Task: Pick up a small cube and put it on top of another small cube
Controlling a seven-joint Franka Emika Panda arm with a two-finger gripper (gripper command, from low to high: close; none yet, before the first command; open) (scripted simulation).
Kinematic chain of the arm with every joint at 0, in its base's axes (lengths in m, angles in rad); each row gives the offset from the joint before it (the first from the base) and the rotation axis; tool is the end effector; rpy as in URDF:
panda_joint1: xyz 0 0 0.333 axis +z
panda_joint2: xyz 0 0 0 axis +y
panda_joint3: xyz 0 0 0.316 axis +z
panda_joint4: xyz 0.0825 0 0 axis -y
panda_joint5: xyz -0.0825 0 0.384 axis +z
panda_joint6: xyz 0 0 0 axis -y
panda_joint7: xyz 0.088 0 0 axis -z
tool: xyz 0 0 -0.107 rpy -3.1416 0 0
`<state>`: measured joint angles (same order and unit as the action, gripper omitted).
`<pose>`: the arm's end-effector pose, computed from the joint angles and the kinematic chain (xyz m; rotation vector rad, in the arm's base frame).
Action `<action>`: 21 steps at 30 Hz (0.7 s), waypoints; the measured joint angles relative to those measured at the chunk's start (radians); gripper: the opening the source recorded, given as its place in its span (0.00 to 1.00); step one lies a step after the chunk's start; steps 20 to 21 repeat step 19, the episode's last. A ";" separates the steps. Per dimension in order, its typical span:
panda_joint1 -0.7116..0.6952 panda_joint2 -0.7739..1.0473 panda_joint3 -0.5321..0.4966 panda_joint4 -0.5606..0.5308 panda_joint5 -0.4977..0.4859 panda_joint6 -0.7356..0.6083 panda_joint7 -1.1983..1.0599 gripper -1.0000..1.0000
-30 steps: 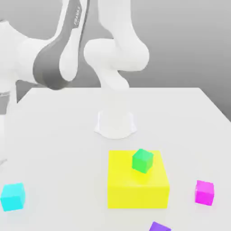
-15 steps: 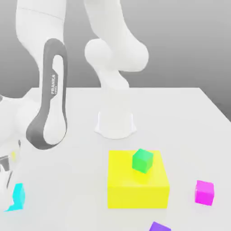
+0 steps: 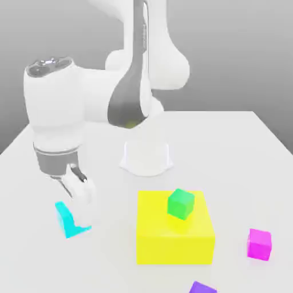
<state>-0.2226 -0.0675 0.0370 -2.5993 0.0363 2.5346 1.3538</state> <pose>0.4292 -0.0812 0.2795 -2.2113 2.2079 0.0121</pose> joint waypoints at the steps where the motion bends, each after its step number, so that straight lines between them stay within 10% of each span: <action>1: 0.018 -0.036 0.012 -0.020 0.004 -0.015 -0.019 0.00; 10: 0.255 -0.348 0.135 -0.196 0.073 -0.151 -0.216 0.00; 15: 0.267 -0.236 0.165 -0.251 0.072 0.015 -0.226 0.00; 16: 0.266 -0.209 0.168 -0.258 0.070 0.050 -0.225 1.00; 21: 0.266 -0.209 0.168 -0.258 0.070 0.050 -0.225 1.00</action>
